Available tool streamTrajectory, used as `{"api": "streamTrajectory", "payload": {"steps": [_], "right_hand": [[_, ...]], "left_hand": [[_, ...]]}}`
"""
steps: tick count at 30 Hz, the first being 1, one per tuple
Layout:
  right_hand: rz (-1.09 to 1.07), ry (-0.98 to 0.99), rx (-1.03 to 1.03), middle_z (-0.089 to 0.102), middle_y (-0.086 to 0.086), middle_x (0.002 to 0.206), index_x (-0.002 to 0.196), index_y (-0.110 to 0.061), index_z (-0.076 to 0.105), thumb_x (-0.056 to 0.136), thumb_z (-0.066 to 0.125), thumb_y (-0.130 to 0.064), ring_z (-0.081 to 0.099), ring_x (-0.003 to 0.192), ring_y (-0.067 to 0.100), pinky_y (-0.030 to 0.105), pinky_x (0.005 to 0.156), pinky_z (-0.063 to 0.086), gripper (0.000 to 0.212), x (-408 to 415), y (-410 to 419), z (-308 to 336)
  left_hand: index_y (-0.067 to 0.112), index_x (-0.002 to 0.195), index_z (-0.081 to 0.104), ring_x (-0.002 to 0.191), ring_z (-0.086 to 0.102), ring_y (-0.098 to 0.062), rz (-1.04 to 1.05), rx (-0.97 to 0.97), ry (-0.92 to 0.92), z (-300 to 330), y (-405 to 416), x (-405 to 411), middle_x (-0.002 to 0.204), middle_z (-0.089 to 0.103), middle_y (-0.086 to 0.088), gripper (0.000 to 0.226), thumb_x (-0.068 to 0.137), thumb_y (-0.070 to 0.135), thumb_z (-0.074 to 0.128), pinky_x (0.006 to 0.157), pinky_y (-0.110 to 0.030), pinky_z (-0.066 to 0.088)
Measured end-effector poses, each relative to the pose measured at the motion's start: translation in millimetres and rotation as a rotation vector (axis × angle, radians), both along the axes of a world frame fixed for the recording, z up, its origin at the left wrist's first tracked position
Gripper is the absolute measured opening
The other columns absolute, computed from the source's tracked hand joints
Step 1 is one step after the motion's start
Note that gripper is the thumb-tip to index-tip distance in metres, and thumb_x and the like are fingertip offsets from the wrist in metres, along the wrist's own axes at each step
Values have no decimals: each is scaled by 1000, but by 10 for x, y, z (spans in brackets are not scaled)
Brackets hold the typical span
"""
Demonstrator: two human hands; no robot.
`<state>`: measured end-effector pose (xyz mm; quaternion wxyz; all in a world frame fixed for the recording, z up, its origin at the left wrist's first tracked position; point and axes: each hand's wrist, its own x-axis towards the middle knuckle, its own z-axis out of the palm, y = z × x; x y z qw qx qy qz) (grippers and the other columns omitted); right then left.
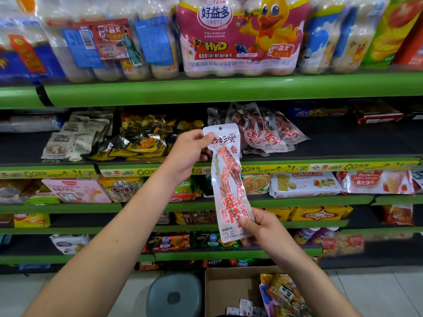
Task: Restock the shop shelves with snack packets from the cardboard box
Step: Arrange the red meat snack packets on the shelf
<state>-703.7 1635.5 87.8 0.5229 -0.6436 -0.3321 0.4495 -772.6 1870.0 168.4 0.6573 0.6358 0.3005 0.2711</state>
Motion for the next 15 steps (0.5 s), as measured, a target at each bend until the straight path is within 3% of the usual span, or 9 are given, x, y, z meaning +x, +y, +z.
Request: {"api": "streamTrajectory", "payload": {"steps": [3,5,7,9,11,15], "right_hand": [[-6,-12,10,75,-5,82,98,-23,70,104,52,-17,60,59,8,25,56,50,20,-5,42,53],[-9,-37,27,72,-12,76,96,-24,69,104,51,-15,60,58,5,21,54,49,22,12,105,128],[-4,-51,52,72,-14,74,93,-25,67,104,51,-13,61,60,1,18,56,50,23,56,196,239],[-7,-51,78,72,-12,74,91,-22,66,104,50,-11,62,60,2,19,55,50,22,125,317,360],[-35,-40,75,73,-8,76,93,-17,66,103,51,-12,63,62,6,21,54,51,19,217,459,467],[-49,-71,45,72,-3,77,100,-16,69,101,56,-21,65,60,10,22,50,49,14,452,678,668]], "left_hand": [[19,98,70,83,69,-15,21,-33,-23,-31,-60,22,93,78,1,15,101,27,58,66,-27,52],[16,104,69,92,73,-21,15,-100,-41,-78,-125,46,100,78,-3,19,102,30,57,80,-35,58],[14,111,68,104,72,-25,2,-150,-29,-141,-192,66,108,77,-6,24,102,32,56,96,-44,55],[14,113,67,107,71,-25,-33,-146,13,-204,-250,75,109,77,-6,24,103,32,55,101,-47,52],[15,114,67,104,72,-25,-96,-133,46,-230,-292,87,107,77,-6,25,102,33,55,97,-44,54],[12,103,68,78,75,-16,-80,-109,37,-60,-101,169,89,79,-3,18,102,26,56,69,-32,59]]}}
